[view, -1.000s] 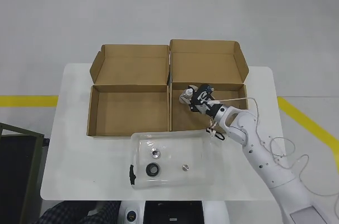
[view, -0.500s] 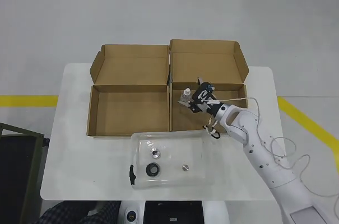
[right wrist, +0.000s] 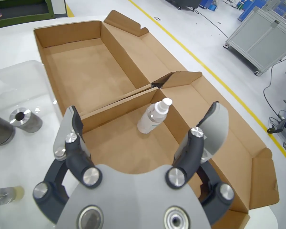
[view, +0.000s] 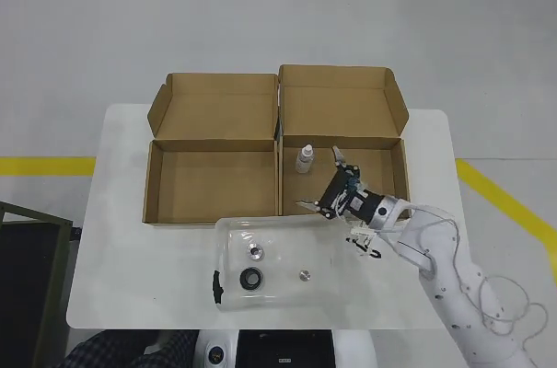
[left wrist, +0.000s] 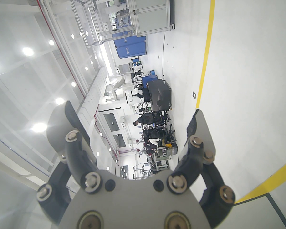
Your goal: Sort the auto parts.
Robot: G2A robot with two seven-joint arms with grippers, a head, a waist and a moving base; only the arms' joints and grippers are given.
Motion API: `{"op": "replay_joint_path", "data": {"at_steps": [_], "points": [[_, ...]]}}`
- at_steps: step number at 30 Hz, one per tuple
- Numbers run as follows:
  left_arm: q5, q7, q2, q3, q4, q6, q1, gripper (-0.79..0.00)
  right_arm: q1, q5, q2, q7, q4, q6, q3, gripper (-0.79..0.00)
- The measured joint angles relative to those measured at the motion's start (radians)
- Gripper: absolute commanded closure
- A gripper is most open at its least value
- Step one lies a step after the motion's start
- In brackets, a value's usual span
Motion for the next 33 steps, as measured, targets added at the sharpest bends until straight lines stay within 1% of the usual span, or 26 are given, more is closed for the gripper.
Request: {"op": "replay_joint_path", "data": {"at_steps": [6,13,21,26,33], "points": [[0.000,0.000,0.000,0.000,0.000,0.000,0.000,-0.785,-0.113,-0.048,0.018,0.054,-0.135,-0.085,0.019,-0.785],[0.000,0.000,0.000,0.000,0.000,0.000,0.000,-0.785,-0.207,-0.104,0.034,0.067,-0.221,-0.141,0.039,-0.785],[0.000,0.000,0.000,0.000,0.000,0.000,0.000,-0.785,-0.279,-0.156,0.049,0.050,-0.243,-0.191,0.055,-0.785],[0.000,0.000,0.000,0.000,0.000,0.000,0.000,-0.785,-0.303,-0.183,0.056,0.044,-0.249,-0.219,0.055,-0.785],[0.000,0.000,0.000,0.000,0.000,0.000,0.000,-0.785,-0.319,-0.230,0.064,0.054,-0.247,-0.262,0.027,-0.785]]}}
